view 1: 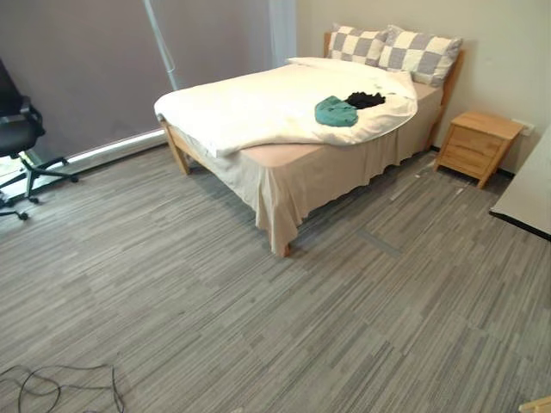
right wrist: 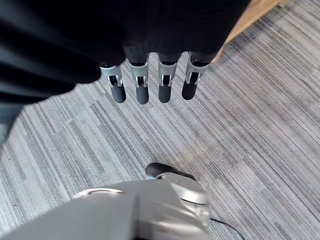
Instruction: Tidy up the quilt and then pick up the clothes from the bed and put them into the laundry hamper.
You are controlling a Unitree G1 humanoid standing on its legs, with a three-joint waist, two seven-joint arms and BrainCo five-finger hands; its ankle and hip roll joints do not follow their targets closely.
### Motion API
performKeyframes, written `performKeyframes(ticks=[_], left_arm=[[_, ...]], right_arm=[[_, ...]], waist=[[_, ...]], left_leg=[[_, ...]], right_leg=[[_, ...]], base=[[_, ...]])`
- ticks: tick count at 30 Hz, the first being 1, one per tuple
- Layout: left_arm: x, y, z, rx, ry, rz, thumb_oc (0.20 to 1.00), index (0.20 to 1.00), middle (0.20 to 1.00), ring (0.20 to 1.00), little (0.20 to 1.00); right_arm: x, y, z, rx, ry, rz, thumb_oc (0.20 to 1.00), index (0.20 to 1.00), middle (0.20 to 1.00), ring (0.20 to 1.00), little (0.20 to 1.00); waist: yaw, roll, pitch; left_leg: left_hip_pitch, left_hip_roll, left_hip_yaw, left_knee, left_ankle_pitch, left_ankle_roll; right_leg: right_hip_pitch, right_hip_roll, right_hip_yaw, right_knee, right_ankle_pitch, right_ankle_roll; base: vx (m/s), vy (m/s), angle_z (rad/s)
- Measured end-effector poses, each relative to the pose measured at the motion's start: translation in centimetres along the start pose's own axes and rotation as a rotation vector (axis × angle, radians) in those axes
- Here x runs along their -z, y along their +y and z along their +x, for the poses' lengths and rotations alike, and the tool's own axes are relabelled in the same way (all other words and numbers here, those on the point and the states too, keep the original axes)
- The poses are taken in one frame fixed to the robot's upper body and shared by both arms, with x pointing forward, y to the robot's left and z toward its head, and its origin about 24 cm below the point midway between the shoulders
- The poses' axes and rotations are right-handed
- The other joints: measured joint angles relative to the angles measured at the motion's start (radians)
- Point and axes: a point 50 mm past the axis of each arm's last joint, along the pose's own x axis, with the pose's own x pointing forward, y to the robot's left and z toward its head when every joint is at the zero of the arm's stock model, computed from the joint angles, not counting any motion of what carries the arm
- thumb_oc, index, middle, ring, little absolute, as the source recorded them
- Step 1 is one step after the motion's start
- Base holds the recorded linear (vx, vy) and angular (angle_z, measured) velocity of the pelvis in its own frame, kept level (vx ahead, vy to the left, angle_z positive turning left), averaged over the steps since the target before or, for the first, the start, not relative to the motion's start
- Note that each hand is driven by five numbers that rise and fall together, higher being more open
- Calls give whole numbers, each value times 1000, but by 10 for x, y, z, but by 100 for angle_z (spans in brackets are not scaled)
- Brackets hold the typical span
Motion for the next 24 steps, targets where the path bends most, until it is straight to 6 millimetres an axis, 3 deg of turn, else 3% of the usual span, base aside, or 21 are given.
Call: performKeyframes(ticks=[6,9,16,17,19,20,21,23,24], left_arm=[[0,10,0,-24,-13,37,1000,1000,1000,1000,1000],[-16,17,3,-42,-53,50,1000,1000,1000,1000,1000],[-50,22,5,-28,-148,101,1000,1000,1000,1000,1000],[-56,24,5,-31,-161,102,1000,1000,1000,1000,1000],[-73,31,5,-43,-189,103,1000,1000,1000,1000,1000],[-73,34,5,-52,-190,108,1000,1000,1000,1000,1000],[-73,37,5,-58,-187,105,1000,1000,1000,1000,1000],[-73,36,5,-56,-186,109,1000,1000,1000,1000,1000],[-71,34,6,-52,-176,120,1000,1000,1000,1000,1000]], right_arm=[[-16,2,2,-5,-50,-64,1000,1000,1000,1000,1000],[-29,-2,3,17,-78,-48,1000,1000,1000,1000,1000],[-37,-7,3,24,-87,-47,1000,1000,1000,1000,1000],[-39,-8,3,23,-89,-35,1000,1000,1000,1000,1000],[-57,-19,4,30,-134,33,1000,1000,1000,1000,1000],[-65,-21,3,29,-155,37,1000,1000,1000,1000,1000],[-61,-20,3,26,-146,49,1000,1000,1000,1000,1000],[-59,-21,4,30,-136,68,1000,1000,1000,1000,1000],[-55,-22,4,33,-125,82,1000,1000,1000,1000,1000]], waist=[[0,-7,69],[-1,-19,133],[-7,-21,181],[-9,-19,183],[-16,23,229],[-27,22,241],[-38,24,245],[-39,12,252],[-51,9,257]], left_leg=[[53,-11,2,-89,38,-11],[53,-15,3,-88,43,-3],[27,-23,32,-85,36,8],[18,-21,34,-88,28,14],[20,23,51,-90,21,32],[31,26,59,-88,23,35],[42,12,57,-84,5,51],[63,-5,57,-86,-19,64],[69,-8,55,-84,-36,47]], right_leg=[[60,-3,-20,-100,48,22],[62,-6,-22,-100,57,15],[17,-11,1,-81,77,13],[-8,-7,2,-42,77,17],[-163,3,-7,247,64,53],[-224,-18,-9,381,20,110],[-285,-49,-8,496,-5,152],[-375,-104,11,615,-3,160],[-406,-124,2,572,-7,155]], base=[[20,11,2],[19,34,0],[8,68,-15],[114,153,-35],[107,112,-32],[131,59,-1],[225,66,-4],[492,-56,-6],[634,-166,20]])
